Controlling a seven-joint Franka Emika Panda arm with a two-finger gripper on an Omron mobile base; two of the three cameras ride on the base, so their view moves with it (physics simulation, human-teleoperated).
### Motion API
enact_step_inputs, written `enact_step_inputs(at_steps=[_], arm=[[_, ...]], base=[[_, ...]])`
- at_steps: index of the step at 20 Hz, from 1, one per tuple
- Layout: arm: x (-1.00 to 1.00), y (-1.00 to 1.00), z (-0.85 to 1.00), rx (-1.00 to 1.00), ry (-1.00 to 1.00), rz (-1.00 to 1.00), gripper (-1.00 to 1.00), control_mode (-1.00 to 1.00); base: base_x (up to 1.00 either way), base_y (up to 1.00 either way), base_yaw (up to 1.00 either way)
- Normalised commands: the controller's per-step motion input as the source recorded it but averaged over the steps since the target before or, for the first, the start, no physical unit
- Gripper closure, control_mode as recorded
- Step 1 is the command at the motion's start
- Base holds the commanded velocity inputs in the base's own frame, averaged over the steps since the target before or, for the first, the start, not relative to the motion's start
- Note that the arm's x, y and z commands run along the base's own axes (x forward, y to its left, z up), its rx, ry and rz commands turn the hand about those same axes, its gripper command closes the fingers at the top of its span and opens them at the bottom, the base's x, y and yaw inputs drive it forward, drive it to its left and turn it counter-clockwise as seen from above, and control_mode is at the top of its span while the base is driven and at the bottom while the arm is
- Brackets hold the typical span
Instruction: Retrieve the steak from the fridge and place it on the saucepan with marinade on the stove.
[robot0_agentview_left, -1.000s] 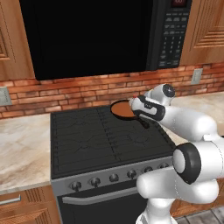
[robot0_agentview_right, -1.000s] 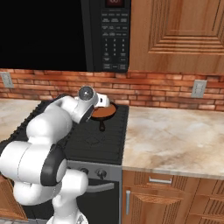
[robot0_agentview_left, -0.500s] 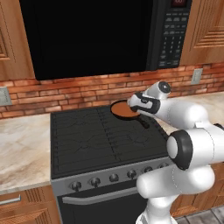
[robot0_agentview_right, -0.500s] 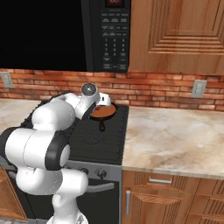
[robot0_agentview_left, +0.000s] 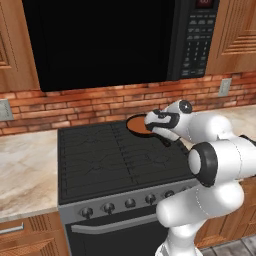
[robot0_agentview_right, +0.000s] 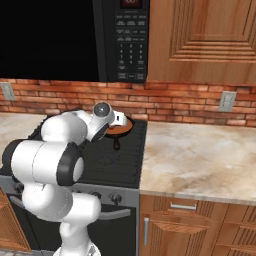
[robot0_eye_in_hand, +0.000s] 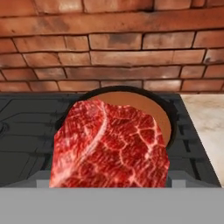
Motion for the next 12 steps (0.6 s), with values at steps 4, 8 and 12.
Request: enact_step_inputs(at_steps=[4, 8, 12], arm=[[0.33, 0.00, 0.00, 0.00, 0.01, 0.00, 1.00, -1.00], [0.36, 0.00, 0.00, 0.00, 0.03, 0.00, 1.00, -1.00], [0.26, 0.00, -0.06, 0.00, 0.03, 0.00, 1.00, -1.00]], base=[[0.00, 0.00, 0.00], [0.00, 0.00, 0.00], [0.00, 0.00, 0.00]])
